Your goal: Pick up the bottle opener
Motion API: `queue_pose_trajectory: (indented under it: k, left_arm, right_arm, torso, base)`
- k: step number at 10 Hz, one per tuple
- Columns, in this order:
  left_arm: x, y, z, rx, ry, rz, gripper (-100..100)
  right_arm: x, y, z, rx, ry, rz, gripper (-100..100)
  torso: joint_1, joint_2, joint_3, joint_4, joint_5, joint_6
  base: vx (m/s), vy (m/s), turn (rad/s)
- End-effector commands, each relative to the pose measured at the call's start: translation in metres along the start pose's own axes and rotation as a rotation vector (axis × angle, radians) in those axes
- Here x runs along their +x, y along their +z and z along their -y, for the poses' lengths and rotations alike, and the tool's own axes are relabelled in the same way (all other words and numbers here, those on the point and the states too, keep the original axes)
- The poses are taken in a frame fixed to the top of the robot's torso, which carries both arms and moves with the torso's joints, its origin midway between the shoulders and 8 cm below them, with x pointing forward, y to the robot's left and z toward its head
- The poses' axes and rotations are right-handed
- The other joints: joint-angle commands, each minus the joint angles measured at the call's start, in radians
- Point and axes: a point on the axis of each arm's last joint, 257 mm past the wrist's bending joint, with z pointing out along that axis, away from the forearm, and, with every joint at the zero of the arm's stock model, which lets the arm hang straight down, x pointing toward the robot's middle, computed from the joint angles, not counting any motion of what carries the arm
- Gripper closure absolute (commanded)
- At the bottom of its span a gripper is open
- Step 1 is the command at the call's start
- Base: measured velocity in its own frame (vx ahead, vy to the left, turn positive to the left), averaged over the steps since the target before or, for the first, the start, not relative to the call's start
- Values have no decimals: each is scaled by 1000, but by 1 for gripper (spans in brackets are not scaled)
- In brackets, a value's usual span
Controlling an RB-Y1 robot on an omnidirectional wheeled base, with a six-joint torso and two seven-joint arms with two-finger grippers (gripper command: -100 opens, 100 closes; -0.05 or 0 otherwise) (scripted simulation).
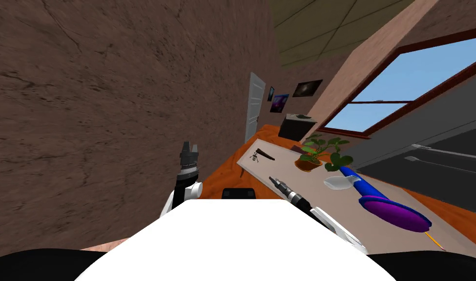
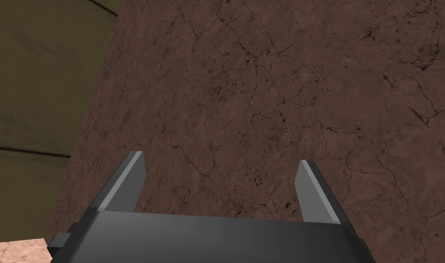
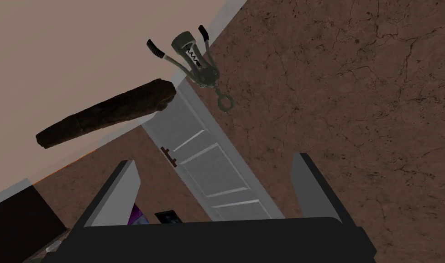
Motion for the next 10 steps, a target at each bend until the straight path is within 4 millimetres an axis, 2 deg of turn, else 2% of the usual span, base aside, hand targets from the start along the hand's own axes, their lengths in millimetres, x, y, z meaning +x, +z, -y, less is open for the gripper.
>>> queue_pose_trajectory:
  k: [1, 2, 3, 4, 6, 7, 8, 9, 10]
  left_arm:
    - [0, 0, 0, 0, 0, 0, 0]
    - [0, 0, 0, 0, 0, 0, 0]
    - [0, 0, 0, 0, 0, 0, 0]
    - [0, 0, 0, 0, 0, 0, 0]
    - [0, 0, 0, 0, 0, 0, 0]
    - [0, 0, 0, 0, 0, 0, 0]
    - [0, 0, 0, 0, 0, 0, 0]
    - [0, 0, 0, 0, 0, 0, 0]
    - [0, 0, 0, 0, 0, 0, 0]
  right_arm:
    - [18, -15, 22, 36, -57, -71, -100]
    - [22, -19, 31, 55, -53, -80, -100]
    - [35, -33, 52, 92, -94, -141, -100]
    - [35, -34, 53, 95, -93, -142, -100]
    - [56, -66, 94, 166, -166, -258, -100]
    - [55, -67, 95, 167, -170, -260, -100]
    - [60, -82, 112, 194, -208, -311, -100]
    - [61, -84, 115, 200, -207, -314, -100]
    - [64, -99, 131, 227, -242, -363, -100]
  torso:
    - [0, 0, 0, 0, 0, 0]
    - [1, -1, -1, 0, 0, -1]
    - [2, -1, -1, 0, 0, 1]
    - [2, -2, -1, 0, 1, 0]
    - [3, -2, -1, 0, 1, 0]
    - [3, -4, -2, -1, 1, 0]
    - [3, -4, -2, -1, 1, 1]
    - [3, -5, -3, -1, 1, 0]
    - [3, -5, -3, -1, 1, 1]
  base:
    - [-6, -15, 448]
    - [0, -14, 194]
    - [2, 0, 343]
    - [4, -6, 216]
    - [19, 5, 365]
    - [30, -2, 263]
    - [45, 7, 399]
    - [40, -1, 252]
    - [54, 16, 357]
